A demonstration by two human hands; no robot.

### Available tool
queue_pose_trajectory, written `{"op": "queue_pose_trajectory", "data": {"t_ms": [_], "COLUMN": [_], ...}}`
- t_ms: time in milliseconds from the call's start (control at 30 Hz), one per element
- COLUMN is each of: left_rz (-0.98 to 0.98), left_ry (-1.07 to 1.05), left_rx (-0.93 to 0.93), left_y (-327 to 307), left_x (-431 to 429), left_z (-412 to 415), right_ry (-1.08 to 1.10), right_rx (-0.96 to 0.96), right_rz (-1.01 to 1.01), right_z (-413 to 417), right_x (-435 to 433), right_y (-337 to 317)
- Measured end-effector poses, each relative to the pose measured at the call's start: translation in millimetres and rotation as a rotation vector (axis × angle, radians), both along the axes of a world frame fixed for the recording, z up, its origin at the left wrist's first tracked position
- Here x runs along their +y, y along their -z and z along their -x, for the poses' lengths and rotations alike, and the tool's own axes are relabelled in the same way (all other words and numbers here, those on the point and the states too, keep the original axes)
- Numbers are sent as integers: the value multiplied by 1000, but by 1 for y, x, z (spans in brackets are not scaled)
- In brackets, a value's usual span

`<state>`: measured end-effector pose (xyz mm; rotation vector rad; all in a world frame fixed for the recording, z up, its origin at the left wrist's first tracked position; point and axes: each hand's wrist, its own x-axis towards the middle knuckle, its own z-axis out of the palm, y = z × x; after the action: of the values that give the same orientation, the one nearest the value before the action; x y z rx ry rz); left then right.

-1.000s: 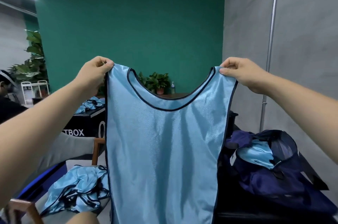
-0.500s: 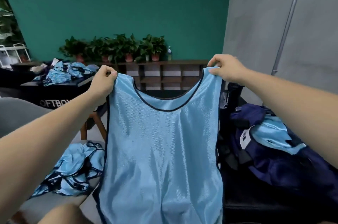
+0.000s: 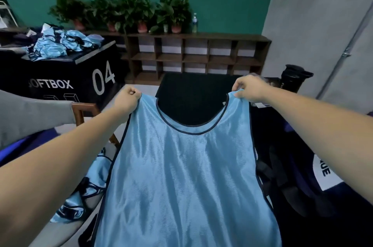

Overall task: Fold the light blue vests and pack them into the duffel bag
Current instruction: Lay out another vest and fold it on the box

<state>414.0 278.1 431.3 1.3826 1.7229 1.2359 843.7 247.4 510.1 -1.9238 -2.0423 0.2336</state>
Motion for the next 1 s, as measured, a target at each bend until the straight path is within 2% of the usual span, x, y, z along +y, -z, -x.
{"op": "queue_pose_trajectory", "data": {"t_ms": [267,433,533,667,733,867,1000], "left_rz": [192,158,136,179,209,336,366], "left_ry": [-2,142,236,188,160,168,155], "left_rx": [-72,45,111,98,84,20,-103], "left_y": [60,54,50,51,52,58,57], "left_x": [55,55,49,47,43,35,24], "left_z": [-1,-11,-8,4,9,17,14], "right_ry": [71,134,160,289,377,422,428], "right_rx": [-90,-10,-42,-49,-2,314,427], "right_rz": [70,23,6,-15,79,439,565], "right_z": [-10,-20,-28,-33,-32,-28,-31], "right_x": [49,64,69,59,47,27,18], "right_y": [54,77,81,73,69,70,75]}}
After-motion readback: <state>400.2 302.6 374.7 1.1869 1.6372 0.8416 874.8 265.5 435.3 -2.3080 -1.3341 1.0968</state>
